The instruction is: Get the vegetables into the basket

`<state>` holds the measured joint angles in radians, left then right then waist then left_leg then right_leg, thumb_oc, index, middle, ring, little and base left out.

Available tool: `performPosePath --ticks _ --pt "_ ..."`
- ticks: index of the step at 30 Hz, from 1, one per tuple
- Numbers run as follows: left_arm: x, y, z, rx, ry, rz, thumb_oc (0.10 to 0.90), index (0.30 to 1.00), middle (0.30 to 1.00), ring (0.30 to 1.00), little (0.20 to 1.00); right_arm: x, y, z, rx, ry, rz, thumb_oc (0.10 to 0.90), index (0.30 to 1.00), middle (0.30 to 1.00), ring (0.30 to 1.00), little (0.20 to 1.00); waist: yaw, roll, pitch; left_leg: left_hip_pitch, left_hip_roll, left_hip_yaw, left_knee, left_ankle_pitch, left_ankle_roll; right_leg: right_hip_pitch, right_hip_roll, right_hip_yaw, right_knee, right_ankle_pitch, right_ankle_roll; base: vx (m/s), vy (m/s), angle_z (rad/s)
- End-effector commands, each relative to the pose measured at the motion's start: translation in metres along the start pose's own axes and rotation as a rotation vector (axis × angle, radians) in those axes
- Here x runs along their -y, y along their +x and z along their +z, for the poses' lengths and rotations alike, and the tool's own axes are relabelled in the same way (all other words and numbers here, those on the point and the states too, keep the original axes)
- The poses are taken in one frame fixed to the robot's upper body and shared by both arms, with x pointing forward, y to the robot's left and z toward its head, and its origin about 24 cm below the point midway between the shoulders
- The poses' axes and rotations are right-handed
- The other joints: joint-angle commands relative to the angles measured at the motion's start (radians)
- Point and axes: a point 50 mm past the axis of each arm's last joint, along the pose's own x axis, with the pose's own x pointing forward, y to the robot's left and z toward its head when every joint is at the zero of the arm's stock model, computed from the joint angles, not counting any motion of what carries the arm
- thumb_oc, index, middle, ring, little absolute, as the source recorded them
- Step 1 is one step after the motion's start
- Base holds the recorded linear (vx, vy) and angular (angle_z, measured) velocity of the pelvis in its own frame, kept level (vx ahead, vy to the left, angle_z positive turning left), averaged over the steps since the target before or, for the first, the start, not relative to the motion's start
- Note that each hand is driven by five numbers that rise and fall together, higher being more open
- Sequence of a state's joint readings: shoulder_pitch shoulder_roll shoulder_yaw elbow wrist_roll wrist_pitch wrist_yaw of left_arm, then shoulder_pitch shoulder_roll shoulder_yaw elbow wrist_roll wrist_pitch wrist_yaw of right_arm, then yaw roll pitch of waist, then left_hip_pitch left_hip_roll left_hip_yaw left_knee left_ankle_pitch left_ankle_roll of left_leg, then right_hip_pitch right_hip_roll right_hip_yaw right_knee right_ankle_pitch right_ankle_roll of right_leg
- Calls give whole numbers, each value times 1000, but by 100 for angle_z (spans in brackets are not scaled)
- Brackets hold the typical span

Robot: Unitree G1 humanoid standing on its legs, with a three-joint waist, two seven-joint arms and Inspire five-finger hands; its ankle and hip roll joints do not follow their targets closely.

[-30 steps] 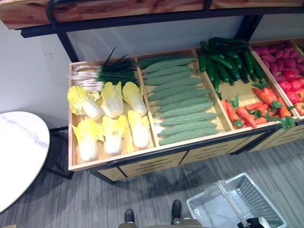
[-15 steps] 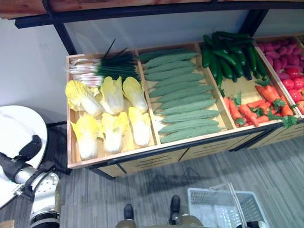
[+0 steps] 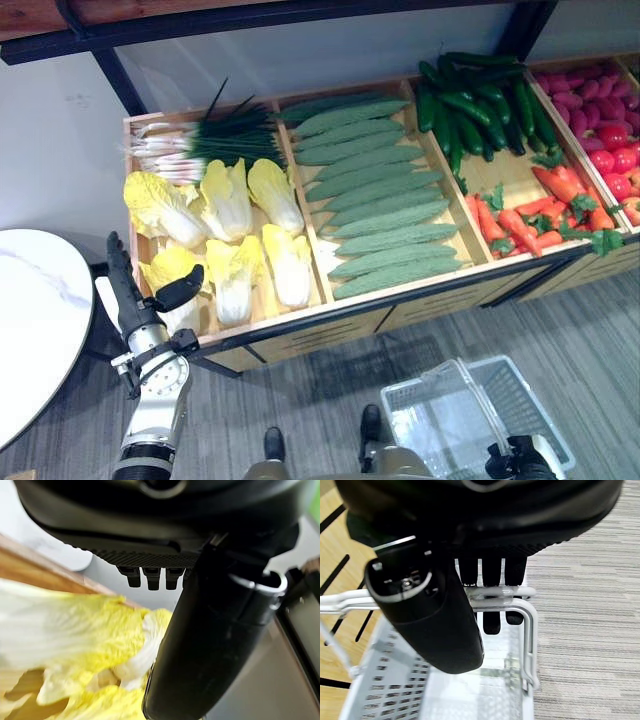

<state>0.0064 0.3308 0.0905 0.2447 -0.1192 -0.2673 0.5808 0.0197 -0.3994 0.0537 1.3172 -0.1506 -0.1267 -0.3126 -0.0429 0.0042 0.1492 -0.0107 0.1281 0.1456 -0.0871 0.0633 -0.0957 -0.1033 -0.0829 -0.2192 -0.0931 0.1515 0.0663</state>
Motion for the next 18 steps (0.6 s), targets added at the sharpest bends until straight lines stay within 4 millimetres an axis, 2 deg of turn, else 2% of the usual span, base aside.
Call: performPosePath --ticks 1,10,14,18 --pt "-18 23 34 199 19 26 900 1000 1000 1000 1000 22 4 -6 -12 -44 -87 400 300 300 300 300 7 -66 -56 -40 39 -47 0 18 -55 54 -100 48 6 -49 116 0 0 0" --pt "-18 18 14 126 120 12 900 1000 1000 1000 1000 18 3 -5 -6 -41 -88 400 300 300 300 300 4 -68 -53 -40 41 -43 0 17 -55 55 -98 49 6 -52 115 0 0 0" --pt "-19 18 -7 53 312 -50 900 1000 1000 1000 1000 20 4 -1 5 -44 -93 400 300 300 300 300 -3 -68 -52 -37 45 -35 0 16 -55 51 -95 56 6 -52 115 0 0 0" --pt "-17 22 -13 35 401 -81 900 1000 1000 1000 1000 22 6 4 23 -56 -94 400 300 300 300 300 -10 -68 -53 -34 47 -30 0 14 -56 48 -91 62 6 -52 114 3 1 -2"
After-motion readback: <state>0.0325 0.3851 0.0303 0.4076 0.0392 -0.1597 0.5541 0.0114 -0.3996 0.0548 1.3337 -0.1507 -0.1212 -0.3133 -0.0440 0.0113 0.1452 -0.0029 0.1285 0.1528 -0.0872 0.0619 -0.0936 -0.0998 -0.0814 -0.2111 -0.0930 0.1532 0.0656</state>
